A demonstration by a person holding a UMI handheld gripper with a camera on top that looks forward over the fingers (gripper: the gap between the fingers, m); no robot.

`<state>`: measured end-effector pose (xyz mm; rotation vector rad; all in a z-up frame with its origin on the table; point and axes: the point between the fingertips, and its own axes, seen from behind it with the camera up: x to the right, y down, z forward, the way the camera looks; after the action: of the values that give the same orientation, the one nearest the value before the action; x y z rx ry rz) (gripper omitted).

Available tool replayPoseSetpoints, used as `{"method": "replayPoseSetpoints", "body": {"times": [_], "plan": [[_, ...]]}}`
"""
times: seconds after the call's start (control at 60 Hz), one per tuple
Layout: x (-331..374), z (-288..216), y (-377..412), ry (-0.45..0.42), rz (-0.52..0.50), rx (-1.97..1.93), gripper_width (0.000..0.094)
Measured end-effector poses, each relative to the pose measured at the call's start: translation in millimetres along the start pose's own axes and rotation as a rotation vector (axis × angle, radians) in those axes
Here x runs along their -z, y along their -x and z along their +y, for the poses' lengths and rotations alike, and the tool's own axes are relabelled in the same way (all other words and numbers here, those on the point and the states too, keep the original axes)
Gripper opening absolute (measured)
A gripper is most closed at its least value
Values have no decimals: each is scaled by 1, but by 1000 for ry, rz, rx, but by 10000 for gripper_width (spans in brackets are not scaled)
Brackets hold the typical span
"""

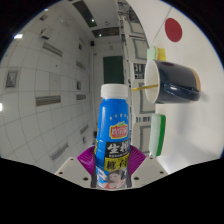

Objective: Pour water

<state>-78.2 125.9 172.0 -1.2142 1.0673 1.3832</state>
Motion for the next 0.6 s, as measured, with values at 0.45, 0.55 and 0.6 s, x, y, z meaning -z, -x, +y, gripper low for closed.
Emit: {"method": "replayPoseSetpoints", "body": {"times": [0.45, 0.55, 0.6], "plan": [[17, -3, 27, 30, 10, -217, 410], [19, -20, 64, 44, -102, 129, 413], [35, -45, 89, -4, -157, 371, 412]]}}
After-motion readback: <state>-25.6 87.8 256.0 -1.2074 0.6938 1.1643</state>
